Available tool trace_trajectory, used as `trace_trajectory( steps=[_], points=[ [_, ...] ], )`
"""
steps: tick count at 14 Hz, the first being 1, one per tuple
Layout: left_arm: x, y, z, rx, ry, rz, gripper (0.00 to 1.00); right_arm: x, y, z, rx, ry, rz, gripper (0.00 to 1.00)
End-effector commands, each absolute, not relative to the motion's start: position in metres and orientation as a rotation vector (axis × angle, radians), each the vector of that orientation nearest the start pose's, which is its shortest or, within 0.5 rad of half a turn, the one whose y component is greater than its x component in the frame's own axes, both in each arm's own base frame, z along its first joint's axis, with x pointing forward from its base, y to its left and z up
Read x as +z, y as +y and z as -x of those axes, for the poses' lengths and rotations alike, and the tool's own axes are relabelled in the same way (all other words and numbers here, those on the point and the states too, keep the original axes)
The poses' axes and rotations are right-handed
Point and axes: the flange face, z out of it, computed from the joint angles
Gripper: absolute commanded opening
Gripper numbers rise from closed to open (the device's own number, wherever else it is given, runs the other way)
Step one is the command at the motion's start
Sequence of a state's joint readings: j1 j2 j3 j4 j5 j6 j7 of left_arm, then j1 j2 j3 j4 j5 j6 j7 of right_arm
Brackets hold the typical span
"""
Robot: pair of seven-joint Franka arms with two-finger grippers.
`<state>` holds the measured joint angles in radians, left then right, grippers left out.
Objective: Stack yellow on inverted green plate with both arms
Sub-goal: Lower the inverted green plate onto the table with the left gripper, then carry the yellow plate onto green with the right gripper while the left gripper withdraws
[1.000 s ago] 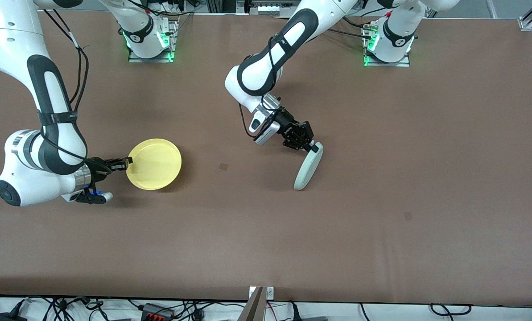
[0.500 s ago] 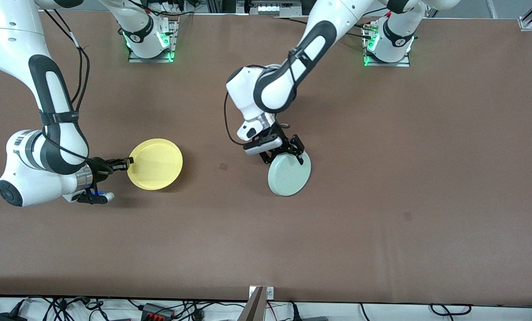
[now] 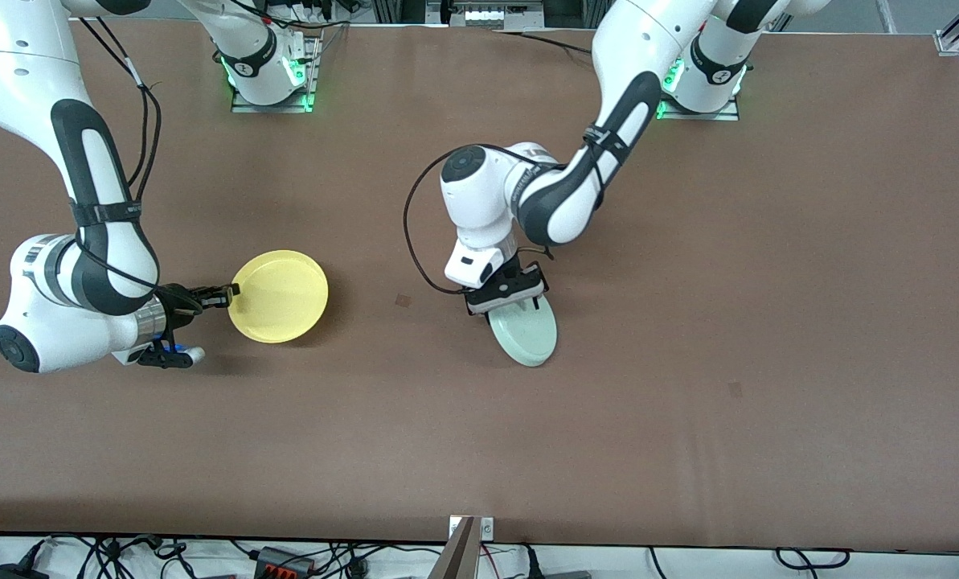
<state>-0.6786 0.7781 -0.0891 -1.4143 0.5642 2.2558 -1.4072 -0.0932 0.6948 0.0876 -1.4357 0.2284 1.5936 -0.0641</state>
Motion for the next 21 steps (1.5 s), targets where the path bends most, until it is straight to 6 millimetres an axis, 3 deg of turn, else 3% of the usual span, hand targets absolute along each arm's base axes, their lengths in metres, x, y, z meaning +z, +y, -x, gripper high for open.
trace_trajectory(
  steps=[1, 6, 8, 9, 12, 14, 17, 21],
  points=[
    [0.257, -0.491, -0.556, -0.524, -0.615, 3.033, 1.00, 0.258, 0.008, -0.661, 0.739, 0.002, 2.753, 0.00],
    [0.271, -0.489, -0.564, -0.548, -0.641, 3.084, 1.00, 0.258, 0.009, -0.661, 0.741, 0.002, 2.752, 0.00],
    [0.288, -0.467, -0.573, -0.557, -0.674, 3.061, 1.00, 0.262, 0.018, -0.661, 0.746, 0.009, 2.743, 0.00],
    [0.296, -0.453, -0.575, -0.553, -0.661, 3.049, 1.00, 0.264, 0.033, -0.660, 0.750, -0.015, 2.746, 0.00],
    [0.316, -0.417, -0.576, -0.491, -0.484, 2.982, 1.00, 0.268, 0.082, -0.659, 0.758, -0.015, 2.717, 0.00],
    [0.329, -0.398, -0.578, -0.404, -0.351, 2.906, 1.00, 0.273, 0.136, -0.658, 0.763, -0.024, 2.722, 0.00],
    [0.344, -0.359, -0.590, -0.271, -0.073, 2.831, 1.00, 0.282, 0.227, -0.654, 0.760, 0.097, 2.748, 0.00],
    [0.369, -0.306, -0.608, -0.139, 0.181, 2.771, 1.00, 0.280, 0.315, -0.652, 0.734, 0.305, 2.683, 0.00]
  ],
)
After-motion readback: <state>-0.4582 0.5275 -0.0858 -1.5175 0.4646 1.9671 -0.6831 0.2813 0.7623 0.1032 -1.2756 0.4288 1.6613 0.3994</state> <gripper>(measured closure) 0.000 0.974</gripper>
